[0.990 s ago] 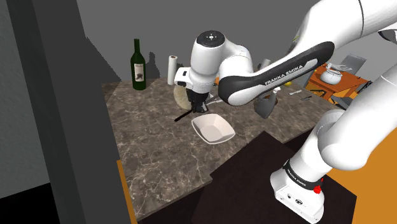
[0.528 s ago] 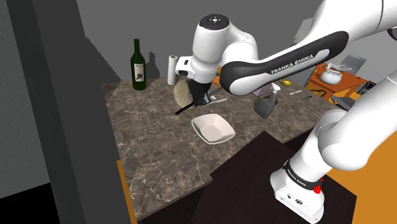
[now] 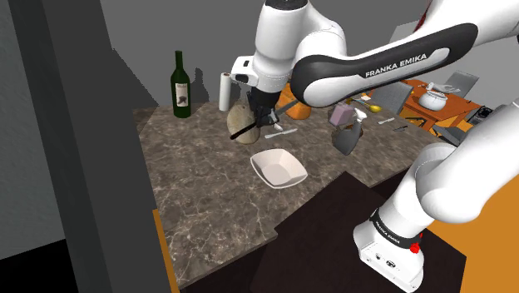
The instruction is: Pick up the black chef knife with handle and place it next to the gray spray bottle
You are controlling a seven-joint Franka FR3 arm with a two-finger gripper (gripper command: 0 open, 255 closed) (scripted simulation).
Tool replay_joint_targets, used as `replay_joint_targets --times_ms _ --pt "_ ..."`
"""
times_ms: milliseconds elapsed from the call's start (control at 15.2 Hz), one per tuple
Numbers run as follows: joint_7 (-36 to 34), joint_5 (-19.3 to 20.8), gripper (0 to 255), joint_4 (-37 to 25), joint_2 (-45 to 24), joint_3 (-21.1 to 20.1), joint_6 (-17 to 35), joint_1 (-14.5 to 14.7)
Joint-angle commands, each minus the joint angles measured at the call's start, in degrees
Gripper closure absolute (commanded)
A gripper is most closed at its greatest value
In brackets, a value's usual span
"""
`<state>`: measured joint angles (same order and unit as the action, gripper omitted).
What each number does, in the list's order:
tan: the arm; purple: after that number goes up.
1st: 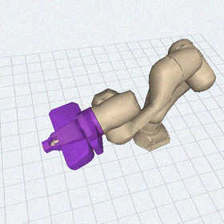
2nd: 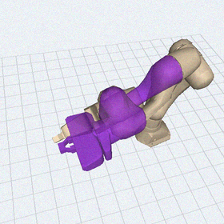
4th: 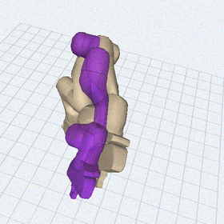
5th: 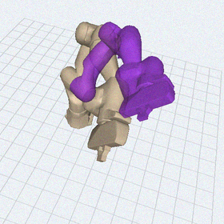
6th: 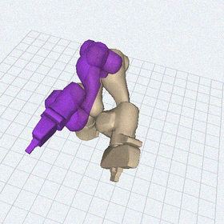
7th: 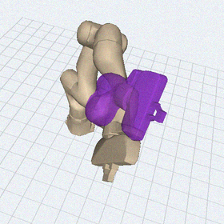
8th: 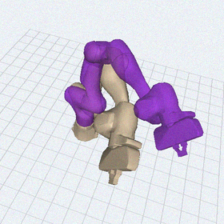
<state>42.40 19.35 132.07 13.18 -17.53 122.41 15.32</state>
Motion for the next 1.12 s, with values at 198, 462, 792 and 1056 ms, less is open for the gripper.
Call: replay_joint_targets --times_ms 198,462,792,1056 --pt "1.7 -1.1 255 -2.7 1.3 0.2 -3.7 0.2" --pt "2.9 -1.8 255 -5.0 2.1 0.4 -6.5 0.4" --pt "5.4 -2.5 255 -5.9 3.9 1.5 -8.7 0.1" --pt "10.9 -2.5 255 -1.1 8.4 5.7 -6.5 -1.5"
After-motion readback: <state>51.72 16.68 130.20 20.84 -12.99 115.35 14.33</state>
